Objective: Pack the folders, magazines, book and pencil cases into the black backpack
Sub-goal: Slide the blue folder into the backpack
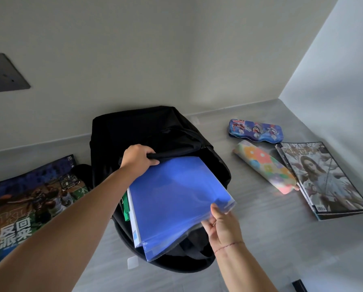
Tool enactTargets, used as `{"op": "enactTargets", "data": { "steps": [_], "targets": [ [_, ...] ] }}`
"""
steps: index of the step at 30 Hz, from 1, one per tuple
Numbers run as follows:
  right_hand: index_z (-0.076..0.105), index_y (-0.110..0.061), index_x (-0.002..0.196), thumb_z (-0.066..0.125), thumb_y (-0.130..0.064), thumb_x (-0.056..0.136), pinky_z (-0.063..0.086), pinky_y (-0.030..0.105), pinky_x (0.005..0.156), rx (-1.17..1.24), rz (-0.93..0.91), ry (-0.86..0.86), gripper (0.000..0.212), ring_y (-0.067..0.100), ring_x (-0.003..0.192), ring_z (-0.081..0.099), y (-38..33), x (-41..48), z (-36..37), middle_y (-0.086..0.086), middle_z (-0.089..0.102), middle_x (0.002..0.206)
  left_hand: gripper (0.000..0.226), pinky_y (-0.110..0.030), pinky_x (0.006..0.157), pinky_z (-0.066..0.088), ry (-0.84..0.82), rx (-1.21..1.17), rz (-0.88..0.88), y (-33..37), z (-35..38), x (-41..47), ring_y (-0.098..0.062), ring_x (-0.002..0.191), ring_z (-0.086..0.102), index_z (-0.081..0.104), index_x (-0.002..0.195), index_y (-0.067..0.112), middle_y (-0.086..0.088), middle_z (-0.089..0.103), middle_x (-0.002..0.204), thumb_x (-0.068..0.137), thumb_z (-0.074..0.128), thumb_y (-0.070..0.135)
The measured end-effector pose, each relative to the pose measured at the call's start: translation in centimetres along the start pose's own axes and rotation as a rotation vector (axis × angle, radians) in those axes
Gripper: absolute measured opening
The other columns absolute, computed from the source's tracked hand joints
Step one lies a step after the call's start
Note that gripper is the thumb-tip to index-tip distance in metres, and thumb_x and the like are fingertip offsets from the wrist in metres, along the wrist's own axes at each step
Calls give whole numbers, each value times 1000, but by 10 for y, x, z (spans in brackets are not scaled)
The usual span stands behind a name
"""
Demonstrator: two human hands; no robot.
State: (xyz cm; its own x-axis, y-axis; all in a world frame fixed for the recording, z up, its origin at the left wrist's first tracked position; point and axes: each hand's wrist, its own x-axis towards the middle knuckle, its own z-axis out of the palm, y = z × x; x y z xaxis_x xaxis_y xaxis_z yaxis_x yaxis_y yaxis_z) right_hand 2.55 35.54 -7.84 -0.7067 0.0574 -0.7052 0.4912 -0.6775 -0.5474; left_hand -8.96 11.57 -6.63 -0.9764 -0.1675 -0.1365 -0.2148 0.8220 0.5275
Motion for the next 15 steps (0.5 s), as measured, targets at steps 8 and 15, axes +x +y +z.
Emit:
{"op": "enactTargets", "data": {
  "steps": [8, 15],
  "targets": [
    [61, -10, 104, 40, -4, 97, 48, 49, 83, 142, 190, -171, 23, 31, 94, 62, 15, -7, 13, 14, 65, 102, 6, -18, 50, 35, 61, -11, 51, 6, -1, -9, -4, 63, 51, 70, 81, 22, 11, 56, 68, 77, 74, 24],
    [64, -7, 92, 42, -6, 97, 51, 48, 94, 175, 221, -196, 23, 29, 77, 71, 5, -2, 19, 13, 74, 82, 6, -18, 53, 34, 76, -8, 59, 4, -14, -8, -11, 68, 51, 69, 84, 19, 8, 53, 71, 79, 72, 20]
  ]
}}
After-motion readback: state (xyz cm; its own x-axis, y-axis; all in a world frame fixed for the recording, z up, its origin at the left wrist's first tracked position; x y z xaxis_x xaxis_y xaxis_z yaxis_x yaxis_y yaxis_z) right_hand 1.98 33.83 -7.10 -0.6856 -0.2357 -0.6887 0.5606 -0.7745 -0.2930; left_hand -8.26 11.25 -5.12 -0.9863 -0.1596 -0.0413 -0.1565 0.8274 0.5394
